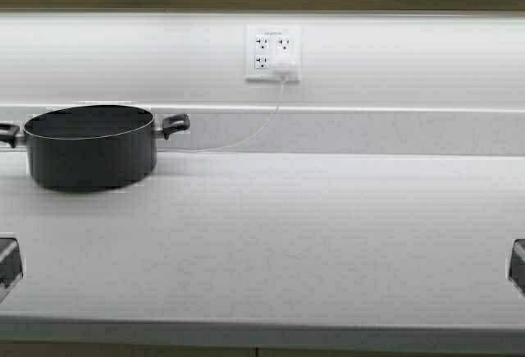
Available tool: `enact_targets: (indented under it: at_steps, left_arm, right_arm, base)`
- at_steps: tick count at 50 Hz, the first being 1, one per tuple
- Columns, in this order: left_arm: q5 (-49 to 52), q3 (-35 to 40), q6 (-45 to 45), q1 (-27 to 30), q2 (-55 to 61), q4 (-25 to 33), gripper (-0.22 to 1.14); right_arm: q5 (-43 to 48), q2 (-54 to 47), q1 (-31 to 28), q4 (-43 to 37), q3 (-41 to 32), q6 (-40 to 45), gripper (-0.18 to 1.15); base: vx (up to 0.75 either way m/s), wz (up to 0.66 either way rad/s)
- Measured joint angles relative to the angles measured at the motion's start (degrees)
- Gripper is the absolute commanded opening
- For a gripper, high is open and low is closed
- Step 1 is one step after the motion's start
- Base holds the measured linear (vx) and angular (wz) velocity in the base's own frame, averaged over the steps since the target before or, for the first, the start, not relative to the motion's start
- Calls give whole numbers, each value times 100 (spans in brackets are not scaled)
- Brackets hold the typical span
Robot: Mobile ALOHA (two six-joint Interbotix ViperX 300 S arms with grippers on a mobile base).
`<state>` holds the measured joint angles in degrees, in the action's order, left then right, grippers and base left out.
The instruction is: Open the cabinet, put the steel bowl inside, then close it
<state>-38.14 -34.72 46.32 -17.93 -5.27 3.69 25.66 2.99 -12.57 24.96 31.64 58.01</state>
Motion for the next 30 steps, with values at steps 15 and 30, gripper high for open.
enact_targets:
  at_steps: [15, 30]
  left_arm:
    - [1512, -149, -2804, -35, -501, 35, 4]
    - [1784, -466, -3190, -44, -308, 149, 4]
  right_arm:
    - [-1310, 431, -378, -475, 158, -2232, 8]
    - [-1758, 519, -448, -571, 167, -2672, 8]
  base:
    - [-15, -3]
    - [-18, -2]
